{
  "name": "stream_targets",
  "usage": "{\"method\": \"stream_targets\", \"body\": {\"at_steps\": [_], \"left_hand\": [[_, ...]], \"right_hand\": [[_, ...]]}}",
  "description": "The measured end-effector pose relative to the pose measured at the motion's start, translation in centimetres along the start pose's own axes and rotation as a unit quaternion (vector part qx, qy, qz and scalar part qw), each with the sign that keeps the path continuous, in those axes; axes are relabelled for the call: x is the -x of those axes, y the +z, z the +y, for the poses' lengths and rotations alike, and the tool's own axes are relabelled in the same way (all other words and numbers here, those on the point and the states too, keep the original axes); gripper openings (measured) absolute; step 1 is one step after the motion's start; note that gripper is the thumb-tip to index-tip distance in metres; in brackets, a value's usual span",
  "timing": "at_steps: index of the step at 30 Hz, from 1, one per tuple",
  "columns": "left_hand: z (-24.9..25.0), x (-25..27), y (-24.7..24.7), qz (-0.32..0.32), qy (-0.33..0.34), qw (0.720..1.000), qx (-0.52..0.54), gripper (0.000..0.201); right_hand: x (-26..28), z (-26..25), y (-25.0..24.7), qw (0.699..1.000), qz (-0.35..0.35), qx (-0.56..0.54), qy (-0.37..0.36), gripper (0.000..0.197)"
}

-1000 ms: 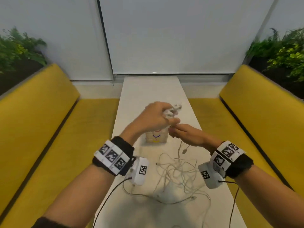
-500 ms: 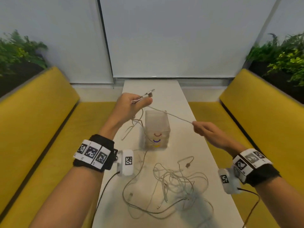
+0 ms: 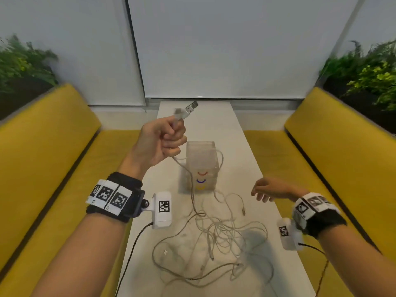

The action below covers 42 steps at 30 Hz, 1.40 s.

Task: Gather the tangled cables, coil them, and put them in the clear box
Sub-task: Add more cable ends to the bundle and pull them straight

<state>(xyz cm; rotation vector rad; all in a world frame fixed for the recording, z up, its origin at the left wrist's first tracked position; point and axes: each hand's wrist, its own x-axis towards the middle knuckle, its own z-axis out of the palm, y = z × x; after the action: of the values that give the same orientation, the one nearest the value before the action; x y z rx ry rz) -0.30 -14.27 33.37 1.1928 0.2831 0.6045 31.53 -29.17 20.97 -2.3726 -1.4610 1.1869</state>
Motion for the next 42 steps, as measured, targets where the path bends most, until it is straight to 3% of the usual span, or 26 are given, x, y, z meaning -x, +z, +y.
{"method": "stream_targets", "body": {"at_steps": [7, 15, 21, 25, 28, 31, 37, 39, 42], "left_hand": [[-3.5, -0.4, 0.7, 0.034, -0.085, 0.996, -0.011, 0.018], [-4.5, -0.1, 0.7, 0.078, -0.112, 0.99, -0.025, 0.024], [-5.3, 0.1, 0.6, 0.092, -0.091, 0.988, -0.08, 0.019], [-5.6, 0.0, 0.8, 0.098, -0.082, 0.98, -0.155, 0.012], [-5.8, -0.3, 1.3, 0.091, -0.088, 0.971, -0.201, 0.013], [-6.3, -0.9, 1.9, 0.09, -0.078, 0.955, -0.271, 0.011], [-6.7, -1.9, 3.4, 0.074, -0.03, 0.937, -0.341, 0.011], [-6.7, -2.0, 3.8, 0.072, -0.029, 0.936, -0.342, 0.008], [-6.5, -1.8, 4.3, 0.059, -0.02, 0.939, -0.339, 0.021]], "right_hand": [[-7.6, 3.4, 8.8, 0.992, 0.079, 0.032, 0.089, 0.021], [-13.3, 5.9, 13.6, 0.978, 0.127, 0.04, 0.16, 0.055], [-14.4, 7.6, 15.0, 0.966, 0.194, -0.037, 0.166, 0.034], [-12.5, 6.5, 11.6, 0.961, 0.248, -0.104, 0.065, 0.016], [-9.8, 4.1, 7.8, 0.956, 0.272, -0.108, -0.025, 0.014], [-6.9, 0.9, 4.1, 0.957, 0.244, -0.11, -0.11, 0.011], [0.3, -7.6, -1.6, 0.928, 0.235, -0.102, -0.27, 0.012], [2.7, -10.5, -2.6, 0.917, 0.202, -0.14, -0.316, 0.013], [4.9, -13.5, -3.2, 0.89, 0.171, -0.226, -0.358, 0.014]]}}
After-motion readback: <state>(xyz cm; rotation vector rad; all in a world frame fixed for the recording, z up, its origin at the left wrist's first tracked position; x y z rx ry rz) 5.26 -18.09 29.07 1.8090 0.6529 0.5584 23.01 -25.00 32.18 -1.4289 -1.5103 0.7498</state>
